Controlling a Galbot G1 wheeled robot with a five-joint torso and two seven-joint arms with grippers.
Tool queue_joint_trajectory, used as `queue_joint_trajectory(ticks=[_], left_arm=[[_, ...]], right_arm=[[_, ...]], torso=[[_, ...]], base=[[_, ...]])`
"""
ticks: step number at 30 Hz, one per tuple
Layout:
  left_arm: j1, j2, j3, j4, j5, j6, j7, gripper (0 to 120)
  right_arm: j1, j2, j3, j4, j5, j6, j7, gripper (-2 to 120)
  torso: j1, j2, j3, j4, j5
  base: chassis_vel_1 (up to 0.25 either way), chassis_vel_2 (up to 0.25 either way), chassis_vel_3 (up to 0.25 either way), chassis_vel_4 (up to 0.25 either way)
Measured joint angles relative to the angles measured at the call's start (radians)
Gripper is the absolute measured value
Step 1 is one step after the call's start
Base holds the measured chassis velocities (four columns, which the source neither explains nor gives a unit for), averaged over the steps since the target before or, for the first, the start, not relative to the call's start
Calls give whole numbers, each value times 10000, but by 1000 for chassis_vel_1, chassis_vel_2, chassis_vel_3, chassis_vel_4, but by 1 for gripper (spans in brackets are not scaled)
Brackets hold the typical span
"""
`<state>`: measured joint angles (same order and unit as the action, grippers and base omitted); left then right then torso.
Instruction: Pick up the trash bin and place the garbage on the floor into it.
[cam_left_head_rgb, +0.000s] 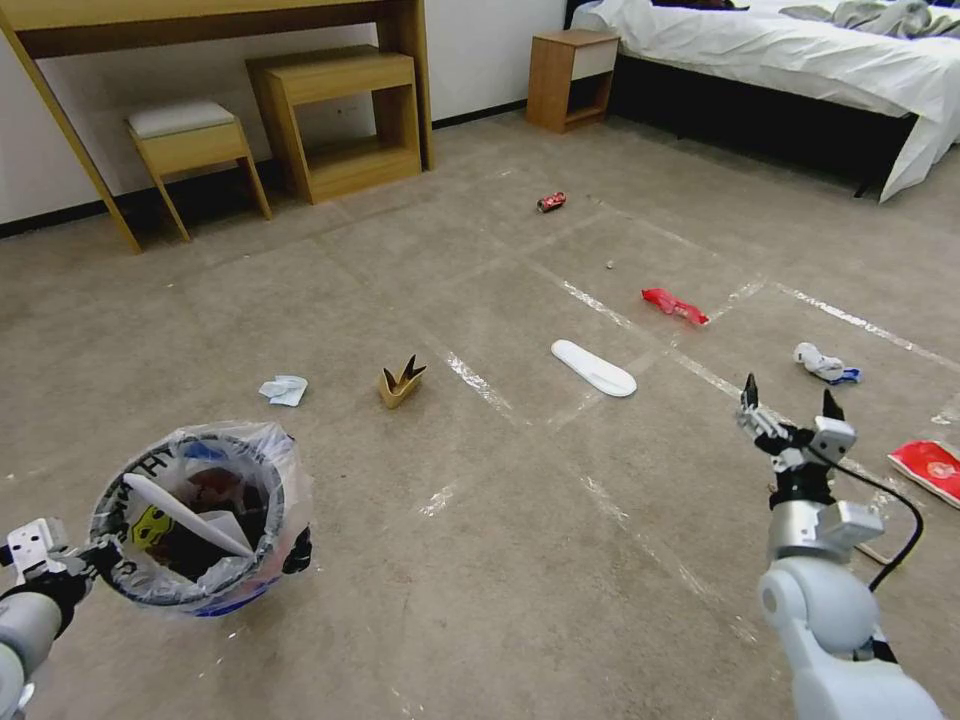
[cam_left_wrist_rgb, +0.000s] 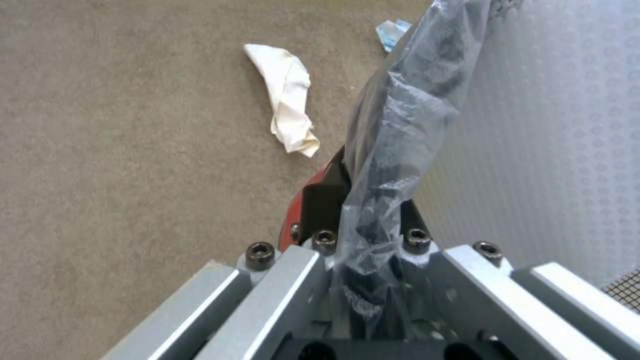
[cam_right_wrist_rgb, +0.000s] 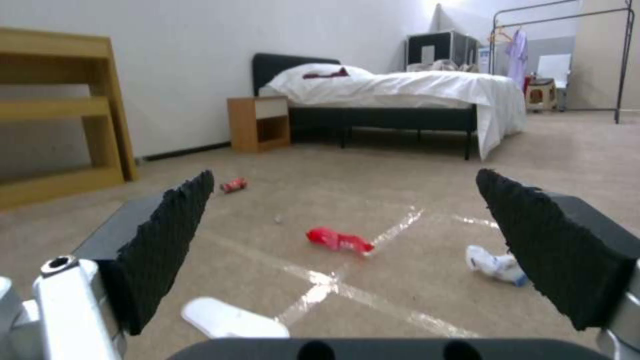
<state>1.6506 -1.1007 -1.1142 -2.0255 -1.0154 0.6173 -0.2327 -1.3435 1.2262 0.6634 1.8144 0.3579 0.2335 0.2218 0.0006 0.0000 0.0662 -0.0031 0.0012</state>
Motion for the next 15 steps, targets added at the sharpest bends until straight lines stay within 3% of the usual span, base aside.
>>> queue_joint_trajectory(ticks=[15], left_arm=[[51, 13, 36, 46, 37, -2, 3, 1]], right_arm=[[33, 142, -126, -408, -392, -17, 6, 88]], torso=[[0, 0, 0, 0, 0]], base=[[0, 0, 0, 0]])
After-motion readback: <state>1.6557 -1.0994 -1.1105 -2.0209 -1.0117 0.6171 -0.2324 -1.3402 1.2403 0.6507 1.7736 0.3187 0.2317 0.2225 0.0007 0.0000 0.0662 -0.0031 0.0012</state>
